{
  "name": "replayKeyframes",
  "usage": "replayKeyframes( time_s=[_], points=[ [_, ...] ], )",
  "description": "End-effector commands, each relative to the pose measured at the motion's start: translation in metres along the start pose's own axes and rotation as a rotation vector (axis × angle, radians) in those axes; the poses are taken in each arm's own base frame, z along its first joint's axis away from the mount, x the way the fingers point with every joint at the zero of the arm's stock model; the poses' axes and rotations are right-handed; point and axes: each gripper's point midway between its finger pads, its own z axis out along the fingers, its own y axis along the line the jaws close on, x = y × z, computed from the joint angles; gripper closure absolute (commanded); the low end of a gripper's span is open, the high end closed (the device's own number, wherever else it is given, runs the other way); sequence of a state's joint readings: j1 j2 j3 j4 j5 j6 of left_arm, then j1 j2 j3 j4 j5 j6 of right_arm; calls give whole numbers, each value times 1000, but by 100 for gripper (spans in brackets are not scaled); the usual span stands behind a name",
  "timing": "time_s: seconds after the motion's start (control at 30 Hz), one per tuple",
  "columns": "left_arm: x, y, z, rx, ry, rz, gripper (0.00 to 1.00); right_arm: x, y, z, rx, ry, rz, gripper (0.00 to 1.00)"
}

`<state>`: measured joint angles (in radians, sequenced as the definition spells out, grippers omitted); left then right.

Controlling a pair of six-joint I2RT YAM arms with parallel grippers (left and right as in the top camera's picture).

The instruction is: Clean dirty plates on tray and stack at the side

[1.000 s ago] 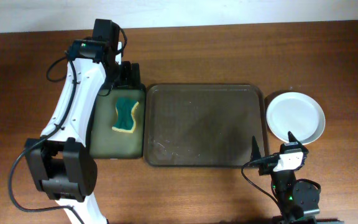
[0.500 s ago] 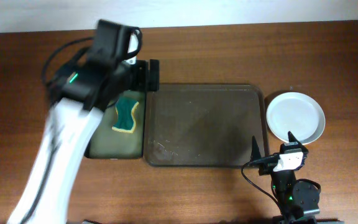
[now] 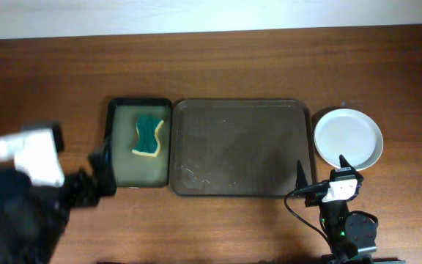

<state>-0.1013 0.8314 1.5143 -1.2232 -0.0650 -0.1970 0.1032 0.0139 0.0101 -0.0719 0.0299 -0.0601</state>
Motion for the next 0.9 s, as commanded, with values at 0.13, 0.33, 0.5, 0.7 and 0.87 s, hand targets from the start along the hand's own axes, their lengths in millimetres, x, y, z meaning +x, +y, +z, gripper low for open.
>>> replayKeyframes(
  time_s=[0.13,0.33,0.5,0.7,0.87],
  points=[
    [74,29,3,-44,-163,-30,1,2,0,0,-2,3,-3,2],
    [67,30,9,25,-461,-165,1,2,0,0,-1,4,-3,2],
    [53,34,5,101,-717,-308,1,2,0,0,-2,4,-3,2],
    [39,32,18,161,-896,-301,1,2,0,0,-1,3,-3,2],
    [51,34,38,196,-1005,-296,1,2,0,0,-1,3,-3,1]
  ],
)
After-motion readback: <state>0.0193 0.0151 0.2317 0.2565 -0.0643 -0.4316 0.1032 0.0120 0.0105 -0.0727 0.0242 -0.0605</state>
